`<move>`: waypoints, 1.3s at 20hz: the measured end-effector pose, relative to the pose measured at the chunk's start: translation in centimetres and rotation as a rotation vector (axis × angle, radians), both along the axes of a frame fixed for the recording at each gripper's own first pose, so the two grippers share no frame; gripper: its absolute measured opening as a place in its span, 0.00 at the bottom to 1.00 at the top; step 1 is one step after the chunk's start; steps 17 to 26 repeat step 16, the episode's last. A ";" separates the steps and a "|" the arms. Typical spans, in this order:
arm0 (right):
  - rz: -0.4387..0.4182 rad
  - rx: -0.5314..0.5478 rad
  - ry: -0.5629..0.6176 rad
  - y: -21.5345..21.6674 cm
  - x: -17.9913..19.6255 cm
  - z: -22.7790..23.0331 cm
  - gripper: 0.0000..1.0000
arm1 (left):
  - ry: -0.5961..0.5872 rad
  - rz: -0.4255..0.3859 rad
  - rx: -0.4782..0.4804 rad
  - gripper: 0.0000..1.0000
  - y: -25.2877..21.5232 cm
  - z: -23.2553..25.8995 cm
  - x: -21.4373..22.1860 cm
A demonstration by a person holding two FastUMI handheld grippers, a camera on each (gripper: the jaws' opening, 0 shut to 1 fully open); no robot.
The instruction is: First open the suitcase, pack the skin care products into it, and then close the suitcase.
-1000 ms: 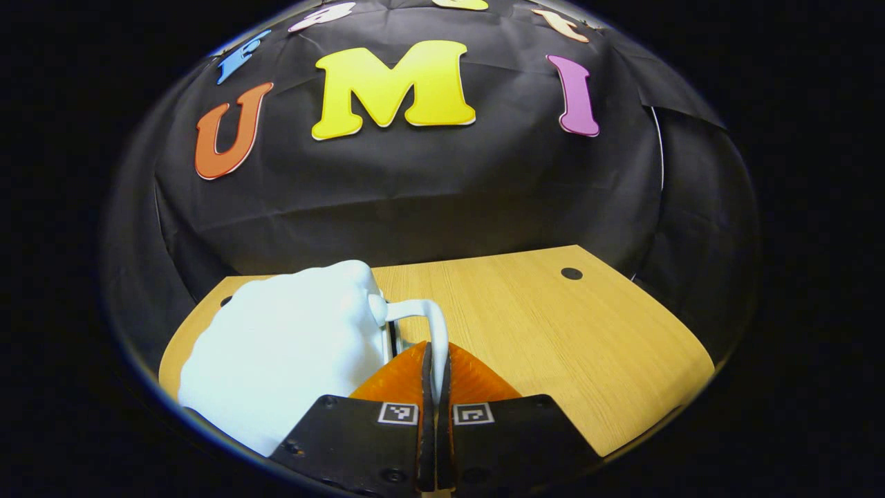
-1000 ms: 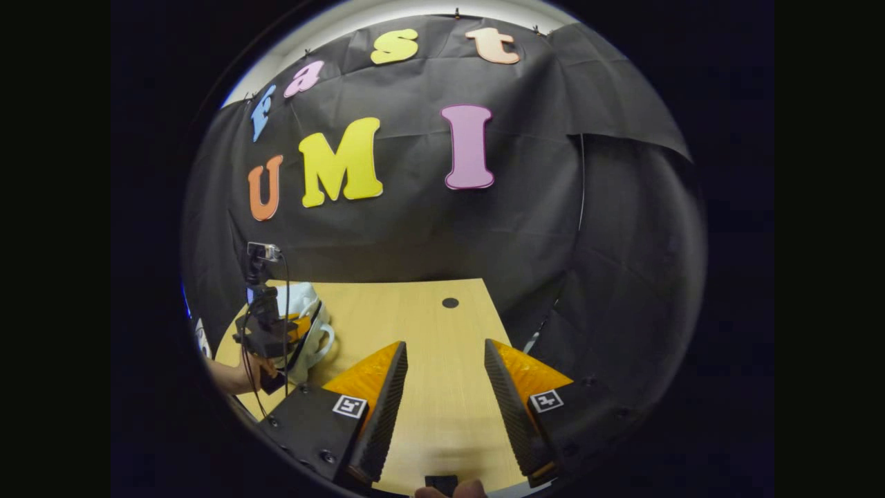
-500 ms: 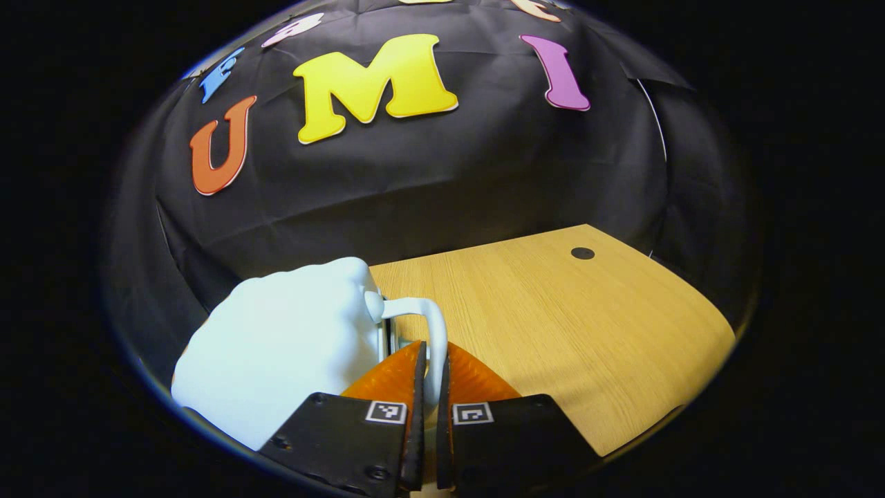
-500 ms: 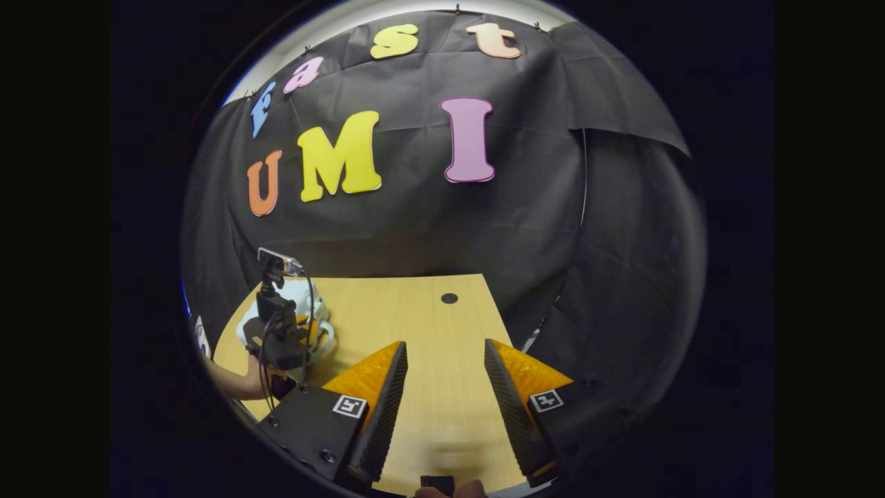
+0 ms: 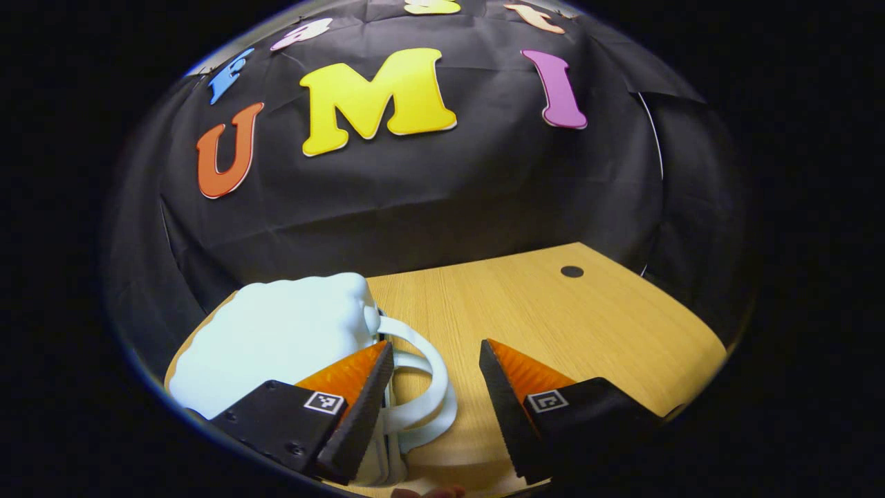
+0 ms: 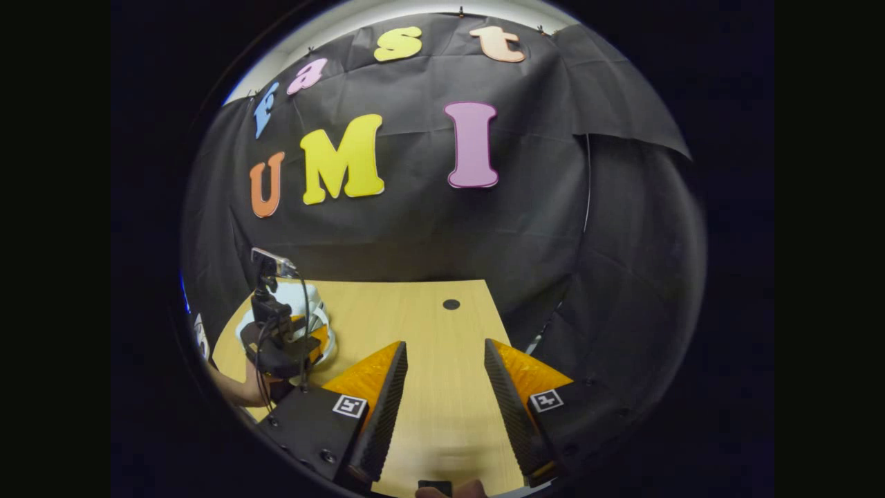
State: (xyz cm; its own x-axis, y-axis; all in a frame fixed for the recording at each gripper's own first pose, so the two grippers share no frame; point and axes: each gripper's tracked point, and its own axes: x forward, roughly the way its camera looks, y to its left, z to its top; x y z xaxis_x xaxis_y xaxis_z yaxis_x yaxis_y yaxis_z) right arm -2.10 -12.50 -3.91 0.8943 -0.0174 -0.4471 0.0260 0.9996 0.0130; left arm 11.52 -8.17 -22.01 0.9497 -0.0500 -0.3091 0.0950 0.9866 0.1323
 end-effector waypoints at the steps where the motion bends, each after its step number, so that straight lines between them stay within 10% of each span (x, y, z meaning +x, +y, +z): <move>1: 0.006 0.000 -0.021 0.3 0.5 0.6 0.68 | -0.033 0.015 -0.019 0.82 0.3 2.0 -0.5; 11: 0.094 -0.001 -0.301 8.0 5.7 8.1 0.66 | -0.344 0.088 -0.135 0.92 3.2 20.7 -6.4; 26: 0.079 0.008 -0.356 10.4 6.0 9.4 0.74 | -0.374 0.141 -0.162 0.93 4.5 22.8 -8.5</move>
